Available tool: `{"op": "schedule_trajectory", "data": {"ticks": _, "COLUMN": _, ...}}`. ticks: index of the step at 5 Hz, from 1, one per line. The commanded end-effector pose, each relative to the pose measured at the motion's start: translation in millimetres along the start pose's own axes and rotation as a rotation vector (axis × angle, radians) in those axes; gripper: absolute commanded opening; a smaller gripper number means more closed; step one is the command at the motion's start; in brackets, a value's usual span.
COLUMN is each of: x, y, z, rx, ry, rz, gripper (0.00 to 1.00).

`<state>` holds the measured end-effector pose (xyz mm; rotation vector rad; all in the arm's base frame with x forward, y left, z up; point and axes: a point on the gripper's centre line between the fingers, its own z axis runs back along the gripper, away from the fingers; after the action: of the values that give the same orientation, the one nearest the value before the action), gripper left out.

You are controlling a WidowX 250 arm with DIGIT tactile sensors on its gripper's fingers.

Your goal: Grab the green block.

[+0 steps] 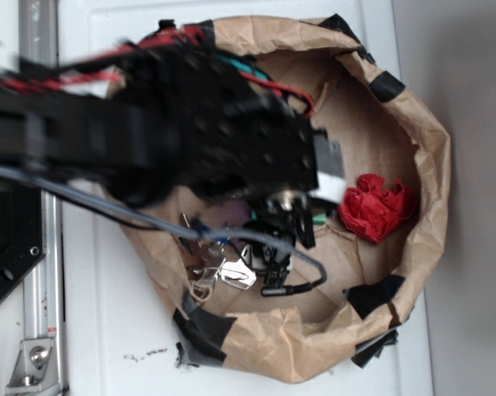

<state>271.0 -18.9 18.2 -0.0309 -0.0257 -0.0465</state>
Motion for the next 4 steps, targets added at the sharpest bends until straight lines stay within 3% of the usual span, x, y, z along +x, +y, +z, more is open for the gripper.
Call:
{"op": "schedule_trajectory", "data": {"ticks": 1, "x": -5.8, "y": -26.1, "z": -10.4, "rx": 0.035, "ry": -0.040, "rz": -0.114, "gripper": 0.00}}
{"op": "schedule_trajectory", "data": {"ticks": 2, "x": 0.6, "y": -15.5, "z": 8.8, "rx": -0.015, "ry": -0.065, "rz": -0.141, "gripper": 0.00}}
{"op": "schedule_trajectory", "data": {"ticks": 3, "x": 4.2, "y": -2.7, "z": 59.2, "rx": -0.034, "ry": -0.161, "rz": -0.152, "gripper": 0.00}}
{"op": "schedule_trajectory", "data": {"ticks": 4, "x": -10.0, "y": 14.0, "z": 111.2, "rx": 0.032, "ry": -0.200, "rz": -0.101, "gripper": 0.00}}
